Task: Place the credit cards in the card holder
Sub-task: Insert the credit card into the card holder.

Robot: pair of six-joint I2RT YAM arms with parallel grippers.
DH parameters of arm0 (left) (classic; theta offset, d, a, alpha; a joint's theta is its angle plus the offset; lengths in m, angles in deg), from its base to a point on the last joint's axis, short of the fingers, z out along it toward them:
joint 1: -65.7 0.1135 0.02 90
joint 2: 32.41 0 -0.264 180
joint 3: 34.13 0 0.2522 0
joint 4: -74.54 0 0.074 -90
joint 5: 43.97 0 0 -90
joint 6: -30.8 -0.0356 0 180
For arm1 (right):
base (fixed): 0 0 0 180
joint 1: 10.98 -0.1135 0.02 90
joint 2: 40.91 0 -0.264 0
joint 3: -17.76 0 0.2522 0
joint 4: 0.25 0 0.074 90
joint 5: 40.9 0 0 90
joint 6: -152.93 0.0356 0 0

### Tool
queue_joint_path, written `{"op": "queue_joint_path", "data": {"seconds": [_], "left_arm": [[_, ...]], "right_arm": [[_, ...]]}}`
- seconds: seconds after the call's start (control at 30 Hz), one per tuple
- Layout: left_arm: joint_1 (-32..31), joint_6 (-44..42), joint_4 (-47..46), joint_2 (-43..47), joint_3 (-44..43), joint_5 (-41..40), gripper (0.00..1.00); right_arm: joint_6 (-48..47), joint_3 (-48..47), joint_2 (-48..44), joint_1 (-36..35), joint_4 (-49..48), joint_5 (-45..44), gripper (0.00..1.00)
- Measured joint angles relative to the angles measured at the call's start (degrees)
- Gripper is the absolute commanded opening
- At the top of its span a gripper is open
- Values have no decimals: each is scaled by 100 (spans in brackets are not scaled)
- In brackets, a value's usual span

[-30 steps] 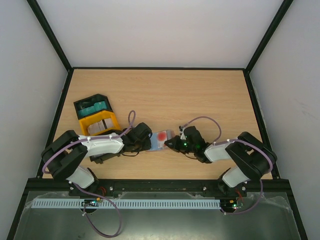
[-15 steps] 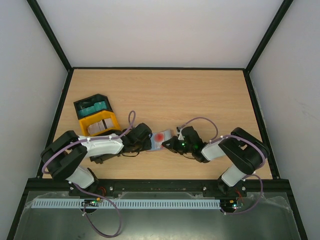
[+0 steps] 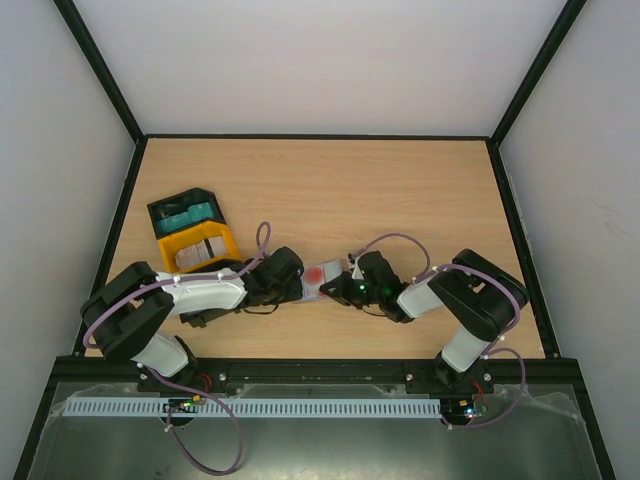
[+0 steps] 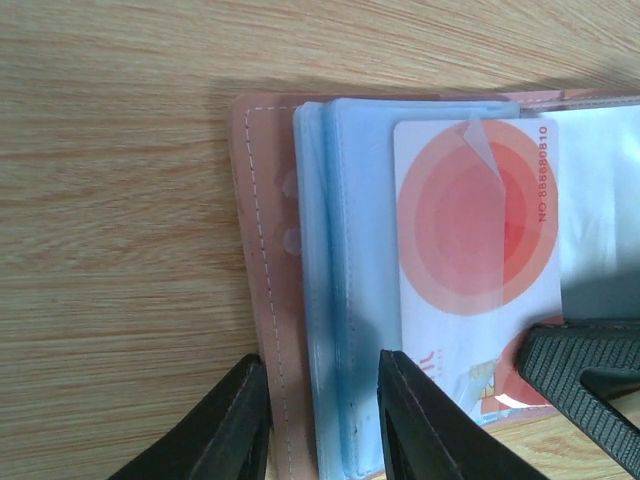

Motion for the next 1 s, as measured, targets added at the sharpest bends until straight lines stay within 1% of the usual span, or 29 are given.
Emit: {"op": "queue_joint_path", "data": {"seconds": [0.1, 0.3, 0.43, 0.5, 0.57, 0.73, 0.8, 0.9, 1.0], "left_arm": [[0, -2, 4, 2, 9, -15, 32], [-2, 7, -101, 66, 105, -15, 36], [-4, 24, -131, 103, 144, -28, 36], [-4, 26, -133, 103, 146, -37, 36], [-4, 26, -131, 103, 146, -44, 36], [-11, 26, -118, 125, 146, -57, 38], [-17, 22, -74, 151, 146, -57, 40], [-26, 31, 101, 247, 146, -52, 44], [-28, 50, 258, 402, 151, -52, 48]], "right_arm": [[-26, -111, 87, -15, 13, 17, 2], [-138, -452, 308, -201, 142, 59, 3], [-181, -555, 365, -229, 203, 61, 6], [-227, -584, 350, -238, 278, 57, 10], [-275, -610, 286, -256, 415, 7, 19], [-542, -708, -245, -356, 1276, -323, 38], [-619, -719, -494, -376, 1646, -470, 42], [-743, -758, -824, -382, 2194, -682, 42], [-876, -874, -999, -382, 2673, -870, 35]]}}
